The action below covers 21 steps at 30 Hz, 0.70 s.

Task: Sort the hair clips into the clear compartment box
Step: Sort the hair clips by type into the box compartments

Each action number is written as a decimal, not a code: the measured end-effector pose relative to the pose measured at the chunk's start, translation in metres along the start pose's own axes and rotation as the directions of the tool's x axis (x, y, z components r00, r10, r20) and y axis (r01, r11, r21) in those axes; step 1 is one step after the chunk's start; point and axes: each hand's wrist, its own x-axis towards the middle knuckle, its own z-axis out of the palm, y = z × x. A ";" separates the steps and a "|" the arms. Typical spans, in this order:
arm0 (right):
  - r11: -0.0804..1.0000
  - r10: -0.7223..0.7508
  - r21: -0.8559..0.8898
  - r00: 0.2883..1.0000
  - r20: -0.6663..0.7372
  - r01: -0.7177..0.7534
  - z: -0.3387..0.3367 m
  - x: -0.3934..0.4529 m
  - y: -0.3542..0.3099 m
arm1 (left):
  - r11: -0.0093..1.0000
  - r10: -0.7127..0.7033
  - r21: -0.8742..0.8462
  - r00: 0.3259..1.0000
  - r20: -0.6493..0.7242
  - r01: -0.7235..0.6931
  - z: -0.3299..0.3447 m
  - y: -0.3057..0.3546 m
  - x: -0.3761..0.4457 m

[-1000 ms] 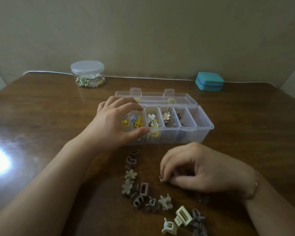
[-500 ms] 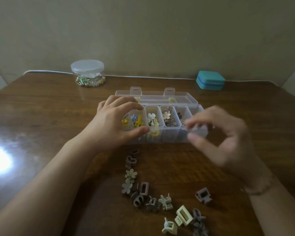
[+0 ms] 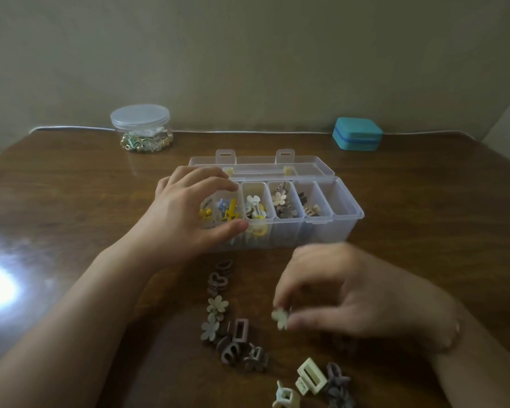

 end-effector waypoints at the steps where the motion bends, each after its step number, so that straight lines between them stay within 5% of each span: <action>1: 0.996 0.029 0.084 0.994 -0.110 -0.020 -0.006 -0.005 0.001 | 1.000 -0.001 -0.002 1.000 0.003 0.001 0.000 0.000 0.000; 3: 0.988 0.078 0.154 0.912 -0.403 -0.016 -0.016 -0.012 0.005 | 1.000 0.001 -0.002 1.000 0.006 -0.001 -0.001 0.000 0.000; 5: 0.992 0.123 0.106 0.750 -0.650 -0.071 -0.021 -0.014 0.012 | 1.000 0.005 -0.006 1.000 0.004 -0.005 -0.001 0.001 0.000; 8: 0.965 0.184 0.028 0.597 -0.781 -0.261 -0.022 -0.010 0.025 | 1.000 0.001 -0.003 1.000 0.004 -0.001 -0.002 0.002 0.000; 21: 0.934 0.067 -0.197 0.685 -0.725 -0.299 -0.017 -0.010 0.025 | 1.000 0.006 0.024 1.000 -0.012 -0.006 0.000 0.001 -0.001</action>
